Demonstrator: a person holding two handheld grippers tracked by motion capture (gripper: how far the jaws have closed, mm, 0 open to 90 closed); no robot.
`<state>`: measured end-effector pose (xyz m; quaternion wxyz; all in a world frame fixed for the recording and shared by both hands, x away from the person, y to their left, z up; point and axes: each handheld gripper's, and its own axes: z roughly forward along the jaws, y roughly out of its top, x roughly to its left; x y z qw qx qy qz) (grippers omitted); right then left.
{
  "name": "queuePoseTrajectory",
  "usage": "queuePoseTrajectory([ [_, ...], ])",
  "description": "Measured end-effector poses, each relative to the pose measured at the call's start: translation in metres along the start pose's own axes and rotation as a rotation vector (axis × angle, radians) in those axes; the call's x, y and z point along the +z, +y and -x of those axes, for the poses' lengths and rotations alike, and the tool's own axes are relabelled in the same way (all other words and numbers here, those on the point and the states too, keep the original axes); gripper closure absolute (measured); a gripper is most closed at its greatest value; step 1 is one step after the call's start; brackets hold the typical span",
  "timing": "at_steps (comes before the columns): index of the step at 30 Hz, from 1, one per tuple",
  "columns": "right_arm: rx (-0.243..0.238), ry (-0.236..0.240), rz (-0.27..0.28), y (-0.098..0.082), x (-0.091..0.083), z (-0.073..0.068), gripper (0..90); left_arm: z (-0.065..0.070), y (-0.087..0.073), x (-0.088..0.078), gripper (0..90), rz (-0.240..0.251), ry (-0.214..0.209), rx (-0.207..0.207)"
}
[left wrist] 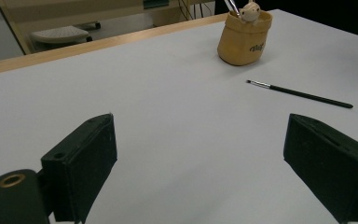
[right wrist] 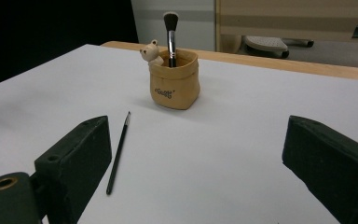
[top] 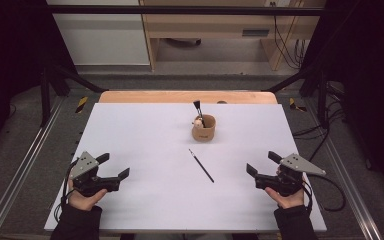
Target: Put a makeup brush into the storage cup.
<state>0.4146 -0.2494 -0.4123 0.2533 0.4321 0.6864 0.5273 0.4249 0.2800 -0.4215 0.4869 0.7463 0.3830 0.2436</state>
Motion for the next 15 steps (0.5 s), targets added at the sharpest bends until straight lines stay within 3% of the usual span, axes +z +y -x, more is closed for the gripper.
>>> queuePoseTrajectory([
  [15,-0.041,0.038,-0.062,0.021,0.023,-0.021,10.9,0.0,0.001,-0.002,8.9,0.007,0.005,0.0],
])
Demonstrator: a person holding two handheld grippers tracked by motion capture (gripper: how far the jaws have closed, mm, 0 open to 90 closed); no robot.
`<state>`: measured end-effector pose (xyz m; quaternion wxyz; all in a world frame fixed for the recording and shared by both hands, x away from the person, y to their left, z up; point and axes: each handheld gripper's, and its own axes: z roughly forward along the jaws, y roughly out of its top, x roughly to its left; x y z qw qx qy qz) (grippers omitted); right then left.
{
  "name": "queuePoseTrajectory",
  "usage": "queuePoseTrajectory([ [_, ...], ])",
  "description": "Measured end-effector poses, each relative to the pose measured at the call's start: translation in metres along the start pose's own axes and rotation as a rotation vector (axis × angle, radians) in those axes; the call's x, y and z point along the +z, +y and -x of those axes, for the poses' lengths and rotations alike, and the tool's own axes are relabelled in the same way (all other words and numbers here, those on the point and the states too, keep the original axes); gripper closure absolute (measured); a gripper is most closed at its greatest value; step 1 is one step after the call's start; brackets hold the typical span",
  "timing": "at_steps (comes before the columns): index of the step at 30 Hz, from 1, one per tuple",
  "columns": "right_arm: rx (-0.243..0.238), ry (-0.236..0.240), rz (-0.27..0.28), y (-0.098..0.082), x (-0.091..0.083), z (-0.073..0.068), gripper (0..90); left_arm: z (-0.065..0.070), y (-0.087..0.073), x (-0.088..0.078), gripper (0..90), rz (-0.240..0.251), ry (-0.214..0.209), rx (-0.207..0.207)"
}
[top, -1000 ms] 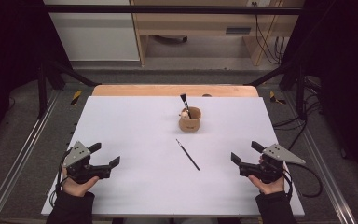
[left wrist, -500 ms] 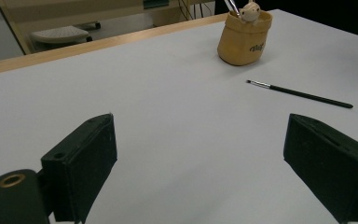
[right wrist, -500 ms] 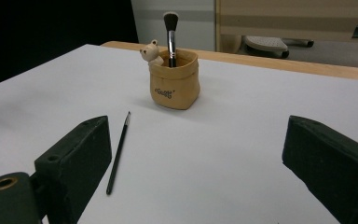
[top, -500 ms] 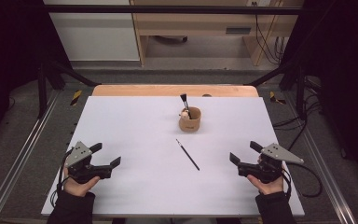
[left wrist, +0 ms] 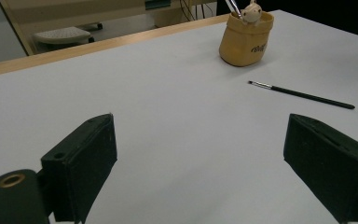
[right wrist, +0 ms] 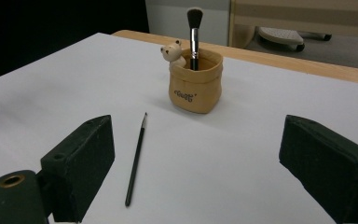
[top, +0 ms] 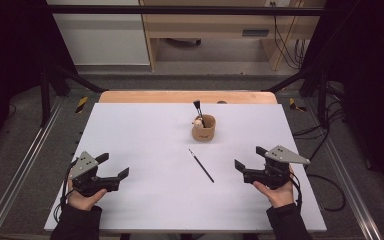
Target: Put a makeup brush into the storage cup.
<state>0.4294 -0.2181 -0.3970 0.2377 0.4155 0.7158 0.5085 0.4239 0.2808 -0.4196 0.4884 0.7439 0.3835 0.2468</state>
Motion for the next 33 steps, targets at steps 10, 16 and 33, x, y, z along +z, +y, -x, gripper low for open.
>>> queuePoseTrajectory([
  [10,-0.035,0.032,-0.041,0.028,0.029,-0.015,12.2,0.0,0.0,0.0,8.9,0.0,-0.001,-0.002],
  [16,-0.05,0.04,-0.08,0.04,0.045,-0.021,12.6,0.001,0.0,0.001,8.9,-0.005,-0.006,0.002],
  [33,-0.103,0.038,-0.215,0.052,0.093,-0.034,13.6,0.0,0.0,0.001,8.8,-0.005,-0.01,0.0],
])
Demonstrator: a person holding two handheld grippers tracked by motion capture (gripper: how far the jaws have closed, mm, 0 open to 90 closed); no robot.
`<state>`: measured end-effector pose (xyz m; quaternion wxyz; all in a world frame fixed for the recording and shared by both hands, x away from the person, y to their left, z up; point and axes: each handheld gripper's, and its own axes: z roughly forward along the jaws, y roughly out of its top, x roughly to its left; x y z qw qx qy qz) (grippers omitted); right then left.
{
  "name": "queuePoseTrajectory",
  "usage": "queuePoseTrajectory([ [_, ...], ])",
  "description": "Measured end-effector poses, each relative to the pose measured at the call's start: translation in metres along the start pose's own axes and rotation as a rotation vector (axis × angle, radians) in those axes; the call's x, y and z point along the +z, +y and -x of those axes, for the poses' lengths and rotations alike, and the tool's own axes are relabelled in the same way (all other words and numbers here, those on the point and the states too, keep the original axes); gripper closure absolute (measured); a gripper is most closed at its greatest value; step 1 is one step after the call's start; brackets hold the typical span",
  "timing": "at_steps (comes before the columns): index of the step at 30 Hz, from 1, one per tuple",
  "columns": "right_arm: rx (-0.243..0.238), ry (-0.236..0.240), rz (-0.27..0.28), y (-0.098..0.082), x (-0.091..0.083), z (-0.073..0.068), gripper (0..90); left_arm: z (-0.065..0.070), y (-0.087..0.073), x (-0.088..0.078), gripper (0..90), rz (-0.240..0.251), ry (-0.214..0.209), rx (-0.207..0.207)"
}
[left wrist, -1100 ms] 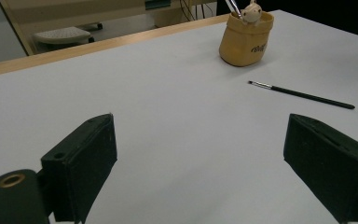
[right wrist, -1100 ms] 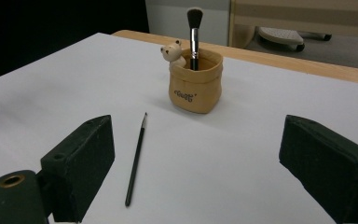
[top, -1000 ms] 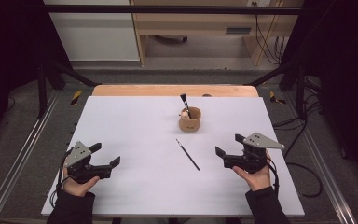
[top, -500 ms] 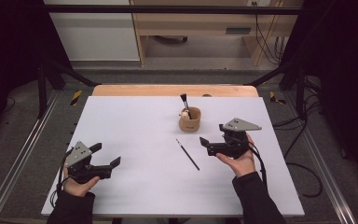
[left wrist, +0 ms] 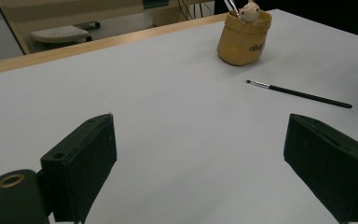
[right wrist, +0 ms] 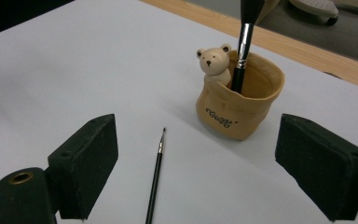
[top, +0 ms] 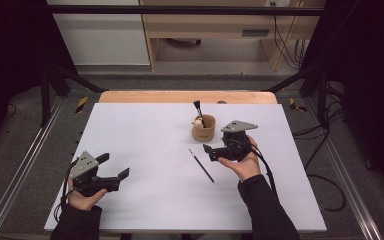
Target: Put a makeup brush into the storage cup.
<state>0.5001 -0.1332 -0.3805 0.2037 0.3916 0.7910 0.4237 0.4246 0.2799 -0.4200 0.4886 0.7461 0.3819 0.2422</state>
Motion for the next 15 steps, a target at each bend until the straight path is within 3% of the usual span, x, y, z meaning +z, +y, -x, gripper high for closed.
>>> queuePoseTrajectory([
  [15,-0.044,0.005,-0.13,0.001,0.035,-0.011,16.7,0.0,0.0,0.001,8.6,-0.004,-0.005,0.001],
])
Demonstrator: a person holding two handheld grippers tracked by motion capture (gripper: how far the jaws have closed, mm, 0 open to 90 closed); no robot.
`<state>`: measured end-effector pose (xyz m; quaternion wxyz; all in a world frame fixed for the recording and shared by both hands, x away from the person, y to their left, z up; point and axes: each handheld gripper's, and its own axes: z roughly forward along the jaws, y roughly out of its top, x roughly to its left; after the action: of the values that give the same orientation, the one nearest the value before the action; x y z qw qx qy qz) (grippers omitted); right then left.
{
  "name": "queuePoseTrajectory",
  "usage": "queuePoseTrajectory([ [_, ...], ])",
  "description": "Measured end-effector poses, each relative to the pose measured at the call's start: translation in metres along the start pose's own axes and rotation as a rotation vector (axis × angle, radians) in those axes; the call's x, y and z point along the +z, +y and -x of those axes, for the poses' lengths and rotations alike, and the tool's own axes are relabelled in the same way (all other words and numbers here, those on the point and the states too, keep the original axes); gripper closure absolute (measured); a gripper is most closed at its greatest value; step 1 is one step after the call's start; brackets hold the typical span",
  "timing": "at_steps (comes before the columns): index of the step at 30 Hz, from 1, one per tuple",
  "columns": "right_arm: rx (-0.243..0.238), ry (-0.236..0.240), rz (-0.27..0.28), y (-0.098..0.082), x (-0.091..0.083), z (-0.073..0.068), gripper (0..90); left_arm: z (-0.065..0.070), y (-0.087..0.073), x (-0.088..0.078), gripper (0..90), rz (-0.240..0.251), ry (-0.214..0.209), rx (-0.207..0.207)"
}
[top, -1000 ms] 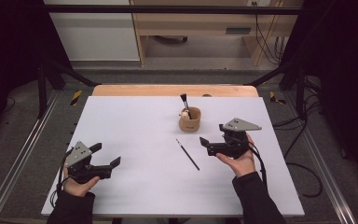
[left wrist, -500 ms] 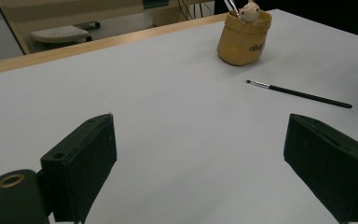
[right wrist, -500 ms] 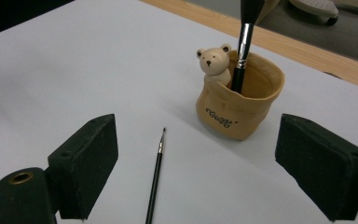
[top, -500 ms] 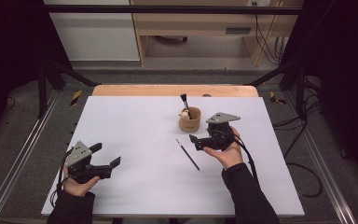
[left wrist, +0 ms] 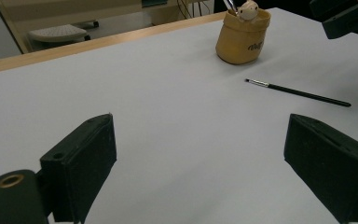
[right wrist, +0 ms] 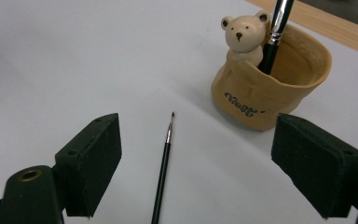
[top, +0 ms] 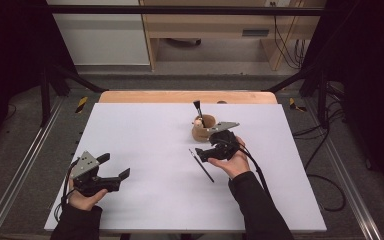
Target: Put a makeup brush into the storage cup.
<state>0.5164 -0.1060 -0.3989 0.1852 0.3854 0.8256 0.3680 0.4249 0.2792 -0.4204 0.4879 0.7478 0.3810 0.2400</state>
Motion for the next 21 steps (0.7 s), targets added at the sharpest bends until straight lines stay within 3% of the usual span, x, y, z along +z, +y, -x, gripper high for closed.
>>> queuePoseTrajectory([
  [10,-0.028,0.0,-0.077,0.006,0.016,-0.009,18.9,0.0,0.0,0.0,8.6,0.006,-0.001,-0.004],
  [21,-0.026,0.009,-0.169,0.011,0.032,-0.01,21.1,0.0,0.0,0.0,8.6,0.003,-0.003,0.0],
])
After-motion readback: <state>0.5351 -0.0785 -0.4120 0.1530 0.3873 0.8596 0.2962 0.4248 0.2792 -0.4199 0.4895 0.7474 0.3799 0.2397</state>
